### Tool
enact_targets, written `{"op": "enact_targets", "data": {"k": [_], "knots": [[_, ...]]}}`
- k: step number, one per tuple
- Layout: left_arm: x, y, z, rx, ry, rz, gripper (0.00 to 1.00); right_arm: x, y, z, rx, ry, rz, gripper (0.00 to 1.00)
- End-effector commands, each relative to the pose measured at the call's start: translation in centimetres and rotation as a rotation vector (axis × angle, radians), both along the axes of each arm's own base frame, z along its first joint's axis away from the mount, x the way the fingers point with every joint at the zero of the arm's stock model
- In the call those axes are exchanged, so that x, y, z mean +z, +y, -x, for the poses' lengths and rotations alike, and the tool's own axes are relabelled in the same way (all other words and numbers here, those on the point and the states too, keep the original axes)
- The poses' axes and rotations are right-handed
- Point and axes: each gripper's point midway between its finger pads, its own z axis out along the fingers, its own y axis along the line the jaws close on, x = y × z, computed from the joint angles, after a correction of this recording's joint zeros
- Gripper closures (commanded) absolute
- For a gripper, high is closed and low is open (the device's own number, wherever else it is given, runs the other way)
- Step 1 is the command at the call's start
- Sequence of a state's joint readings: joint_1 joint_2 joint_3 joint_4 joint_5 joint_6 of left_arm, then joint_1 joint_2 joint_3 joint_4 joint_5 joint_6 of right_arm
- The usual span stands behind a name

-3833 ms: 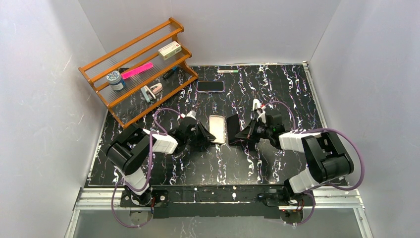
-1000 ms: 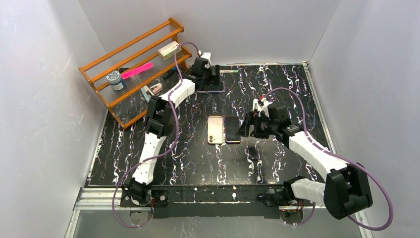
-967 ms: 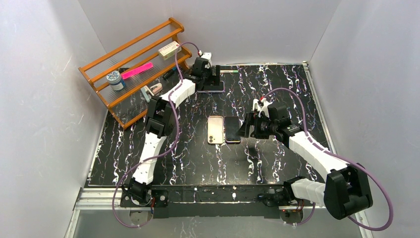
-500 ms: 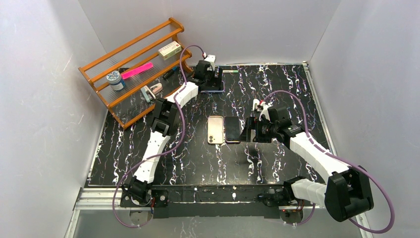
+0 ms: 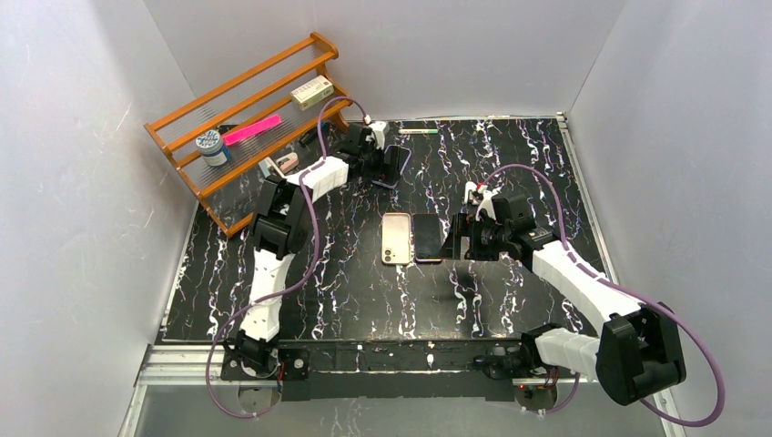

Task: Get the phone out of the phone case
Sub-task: Move the phone to the center of the board.

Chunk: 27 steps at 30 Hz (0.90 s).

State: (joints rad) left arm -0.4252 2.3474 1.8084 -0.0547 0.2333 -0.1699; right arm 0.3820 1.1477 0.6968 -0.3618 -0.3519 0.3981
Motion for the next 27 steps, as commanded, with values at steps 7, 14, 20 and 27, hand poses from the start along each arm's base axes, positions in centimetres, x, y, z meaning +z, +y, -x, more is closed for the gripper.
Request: {"op": "enact_targets", "data": {"k": [7,14,20,27], "knots": [[0.2,2.6,1.0,0.215,-0.028,-0.218,0.03,1.3,1.1,-1.2,0.004,-0.036,-0.050,0.01],[-1.1,1.1,1.1,0.222,-0.122,-0.371,0.02,1.3,0.8,-1.1,-0.001,-0.037,-0.041,0.01],[-2.5,0.4,0.6,0.209,-0.105,-0.364,0.02,1.2,0.7,-1.0,-0.004,-0.037,-0.032,0.01],[-5.0,1.3,-0.6,0.284,-0.063,-0.437,0.02,1.2,0.7,-1.2,0.002,-0.037,-0.024,0.01]]}}
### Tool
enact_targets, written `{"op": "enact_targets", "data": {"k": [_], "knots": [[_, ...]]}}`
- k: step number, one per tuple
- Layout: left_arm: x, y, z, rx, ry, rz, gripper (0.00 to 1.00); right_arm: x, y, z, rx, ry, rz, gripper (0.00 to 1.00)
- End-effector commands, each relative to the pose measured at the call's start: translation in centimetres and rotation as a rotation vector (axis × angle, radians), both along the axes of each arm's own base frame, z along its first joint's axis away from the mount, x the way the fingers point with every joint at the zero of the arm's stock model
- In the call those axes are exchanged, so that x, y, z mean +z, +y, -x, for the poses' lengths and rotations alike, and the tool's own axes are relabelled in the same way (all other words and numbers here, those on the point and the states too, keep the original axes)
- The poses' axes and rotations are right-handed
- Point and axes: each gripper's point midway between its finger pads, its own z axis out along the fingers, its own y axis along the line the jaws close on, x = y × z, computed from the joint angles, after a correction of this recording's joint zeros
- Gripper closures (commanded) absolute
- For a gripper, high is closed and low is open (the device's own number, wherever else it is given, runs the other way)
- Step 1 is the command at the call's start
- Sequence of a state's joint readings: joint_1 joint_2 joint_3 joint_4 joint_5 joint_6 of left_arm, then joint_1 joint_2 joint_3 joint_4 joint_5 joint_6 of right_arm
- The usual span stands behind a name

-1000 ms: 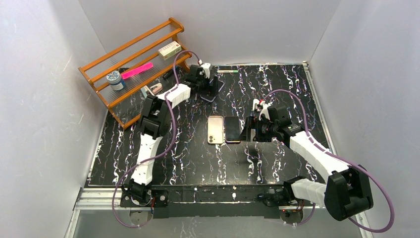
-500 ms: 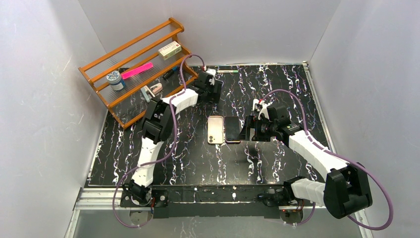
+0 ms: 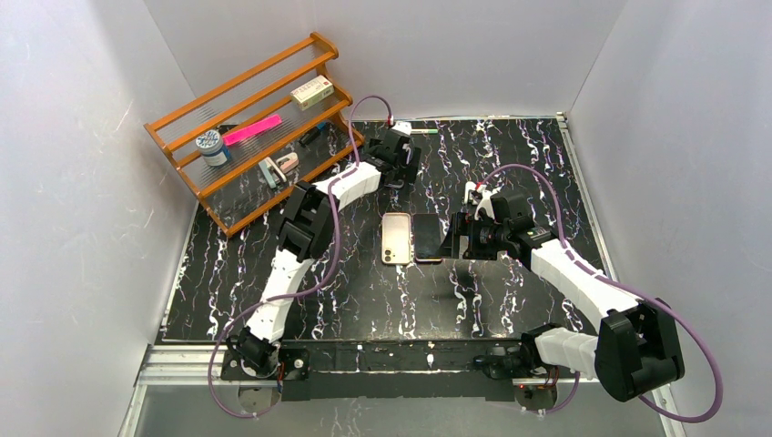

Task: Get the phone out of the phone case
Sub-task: Move the phone to the center of the board, then pick up the phone at the center of the board.

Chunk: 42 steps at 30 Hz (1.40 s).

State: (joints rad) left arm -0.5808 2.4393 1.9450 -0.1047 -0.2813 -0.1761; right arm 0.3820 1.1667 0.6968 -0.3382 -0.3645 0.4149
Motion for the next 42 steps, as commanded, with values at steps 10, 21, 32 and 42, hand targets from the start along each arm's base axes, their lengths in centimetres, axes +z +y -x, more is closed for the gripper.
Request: {"op": "enact_targets", "data": {"k": [10,21,32,42], "knots": [[-2.7,6.8,4.7,0.134,0.181,-0.154,0.48,1.2,0.2,-0.8,0.009,-0.051,-0.001,0.01],[1.2,17.1,18.3,0.238,0.339,-0.213,0.49,1.1,0.5,-1.3,0.028,-0.061,-0.003,0.01],[0.5,20.0,26.2,0.323,0.468,-0.154,0.12,0.8,1.0,-1.2,0.035,-0.035,-0.032,0.01],[-1.8,21.3,24.3,0.383,0.521,-0.149,0.10,1.6,2.0,-1.4,0.043,-0.042,-0.086,0.01]]}}
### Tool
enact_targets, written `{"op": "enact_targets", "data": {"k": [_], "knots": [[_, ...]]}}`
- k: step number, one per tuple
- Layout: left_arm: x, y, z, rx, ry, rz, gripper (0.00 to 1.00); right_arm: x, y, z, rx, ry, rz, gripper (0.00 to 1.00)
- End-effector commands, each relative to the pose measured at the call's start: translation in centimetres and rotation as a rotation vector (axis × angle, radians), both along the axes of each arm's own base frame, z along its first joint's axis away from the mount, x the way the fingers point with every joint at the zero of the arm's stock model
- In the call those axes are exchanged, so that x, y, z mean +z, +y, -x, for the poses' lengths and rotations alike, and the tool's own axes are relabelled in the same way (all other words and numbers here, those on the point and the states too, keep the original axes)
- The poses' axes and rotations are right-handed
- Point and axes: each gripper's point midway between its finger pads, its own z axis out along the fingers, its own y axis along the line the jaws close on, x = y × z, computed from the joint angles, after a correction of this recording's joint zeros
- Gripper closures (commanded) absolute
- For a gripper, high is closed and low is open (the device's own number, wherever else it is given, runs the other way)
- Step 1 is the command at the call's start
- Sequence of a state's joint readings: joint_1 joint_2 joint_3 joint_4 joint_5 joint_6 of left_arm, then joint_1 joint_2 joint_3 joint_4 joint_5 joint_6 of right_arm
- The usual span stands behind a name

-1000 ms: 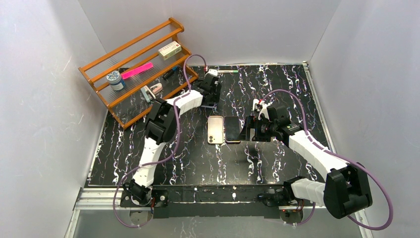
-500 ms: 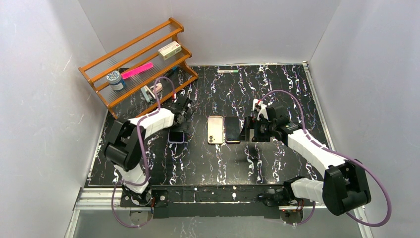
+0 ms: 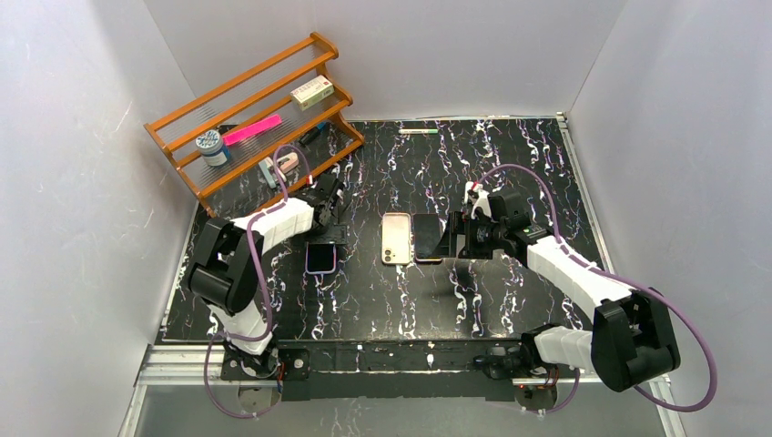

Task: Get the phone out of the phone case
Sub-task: Pick up the phone at the center of the board.

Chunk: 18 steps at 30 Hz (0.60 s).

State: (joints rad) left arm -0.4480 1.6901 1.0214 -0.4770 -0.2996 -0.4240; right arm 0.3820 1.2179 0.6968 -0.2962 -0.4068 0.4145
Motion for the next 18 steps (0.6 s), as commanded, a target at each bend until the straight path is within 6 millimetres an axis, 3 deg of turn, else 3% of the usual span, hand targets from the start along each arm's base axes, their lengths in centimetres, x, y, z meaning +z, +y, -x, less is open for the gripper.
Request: {"op": "enact_targets", "data": {"k": [1,5,9,13,18], "knots": [[-1.8,1.1,0.1,0.045,0.062,0.001,0.11,2.2,1.3,-1.2,0.014,-0.068,-0.059,0.02],[-3.1,-0.1,1.0,0.036,0.135,0.072,0.26,2.6,2.0,-1.4,0.017,-0.090,-0.073,0.02],[-3.6,-1.3,2.3,0.060,0.182,0.149,0.43,3.1,4.2,-1.6,0.041,-0.103,-0.108,0.02],[-2.9,-2.9,3.3,0.111,0.190,0.264,0.58,3.6,8.2,-1.2,0.091,-0.133,-0.147,0.02],[-0.5,-5.6,3.1,0.179,0.160,0.436,0.66,3.7,13.4,-0.8,0.169,-0.136,-0.205,0.02]]}}
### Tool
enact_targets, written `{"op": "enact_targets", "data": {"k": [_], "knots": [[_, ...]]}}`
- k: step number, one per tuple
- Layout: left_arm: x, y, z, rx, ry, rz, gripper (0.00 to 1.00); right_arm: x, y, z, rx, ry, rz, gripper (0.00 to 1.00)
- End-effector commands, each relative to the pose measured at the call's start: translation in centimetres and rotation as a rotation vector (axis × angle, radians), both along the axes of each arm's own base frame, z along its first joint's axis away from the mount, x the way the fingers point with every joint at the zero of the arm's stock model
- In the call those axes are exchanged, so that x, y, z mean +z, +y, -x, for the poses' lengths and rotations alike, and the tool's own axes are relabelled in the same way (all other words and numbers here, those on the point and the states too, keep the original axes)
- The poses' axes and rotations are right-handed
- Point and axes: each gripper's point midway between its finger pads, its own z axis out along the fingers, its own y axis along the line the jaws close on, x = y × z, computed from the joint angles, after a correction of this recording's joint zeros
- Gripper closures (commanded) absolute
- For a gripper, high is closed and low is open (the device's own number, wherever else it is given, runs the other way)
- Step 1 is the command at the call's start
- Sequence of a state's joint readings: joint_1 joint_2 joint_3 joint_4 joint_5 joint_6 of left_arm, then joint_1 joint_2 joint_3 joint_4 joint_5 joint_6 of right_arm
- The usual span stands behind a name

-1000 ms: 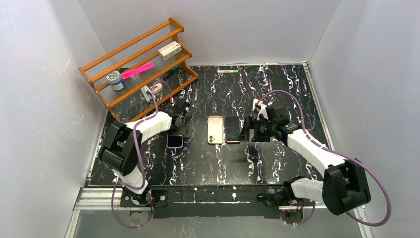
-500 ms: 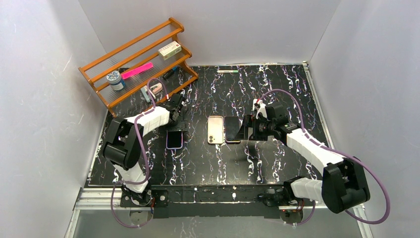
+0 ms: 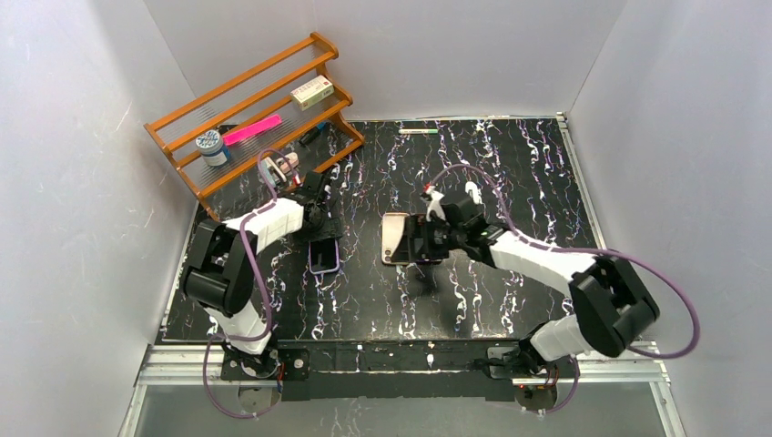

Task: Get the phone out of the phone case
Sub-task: Pick up the phone at the center of the board.

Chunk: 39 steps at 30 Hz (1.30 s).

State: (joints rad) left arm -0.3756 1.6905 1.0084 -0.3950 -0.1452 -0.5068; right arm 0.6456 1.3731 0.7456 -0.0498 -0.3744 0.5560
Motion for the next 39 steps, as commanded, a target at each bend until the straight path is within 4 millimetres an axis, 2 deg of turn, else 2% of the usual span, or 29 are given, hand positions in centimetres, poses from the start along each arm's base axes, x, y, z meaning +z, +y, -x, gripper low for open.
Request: {"op": "enact_targets", "data": {"k": [1,5,9,16,21,23,25,29,30,32,34,39], "knots": [[0.6,-4.7,4.1,0.077,0.141,0.282,0.67,3.3,5.6,-2.0,0.032,-0.090,-0.131,0.02],[2.7,-5.7,3.3,0.119,0.089,0.359,0.72,2.7,8.6,-1.8,0.081,-0.064,-0.174,0.02],[3.7,-6.2,3.2,0.159,0.054,0.418,0.75,1.9,10.9,-1.7,0.120,-0.025,-0.210,0.03],[4.8,-7.2,3.3,0.222,0.015,0.527,0.78,0.3,13.2,-0.9,0.168,0.030,-0.249,0.09],[5.8,-7.6,3.0,0.221,-0.003,0.559,0.78,-0.4,13.8,0.0,0.197,0.046,-0.259,0.23],[6.2,-7.8,3.0,0.220,-0.009,0.579,0.78,-0.1,13.9,0.1,0.203,0.041,-0.273,0.32],[6.8,-8.0,3.0,0.214,-0.028,0.601,0.77,0.4,13.9,0.2,0.207,0.029,-0.285,0.45],[8.1,-8.1,2.7,0.183,-0.072,0.619,0.67,1.7,13.6,0.1,0.195,-0.002,-0.305,0.77],[8.5,-8.1,2.7,0.169,-0.086,0.624,0.61,2.2,13.5,0.0,0.187,-0.011,-0.310,0.87],[9.5,-8.2,2.5,0.145,-0.128,0.638,0.49,3.1,13.1,-0.5,0.168,-0.023,-0.327,0.99],[10.8,-7.9,2.2,0.133,-0.191,0.645,0.35,4.3,12.7,-0.8,0.150,-0.034,-0.346,0.99],[14.1,-7.8,1.4,0.078,-0.335,0.682,0.17,6.9,10.7,-2.0,0.091,-0.076,-0.373,0.99]]}}
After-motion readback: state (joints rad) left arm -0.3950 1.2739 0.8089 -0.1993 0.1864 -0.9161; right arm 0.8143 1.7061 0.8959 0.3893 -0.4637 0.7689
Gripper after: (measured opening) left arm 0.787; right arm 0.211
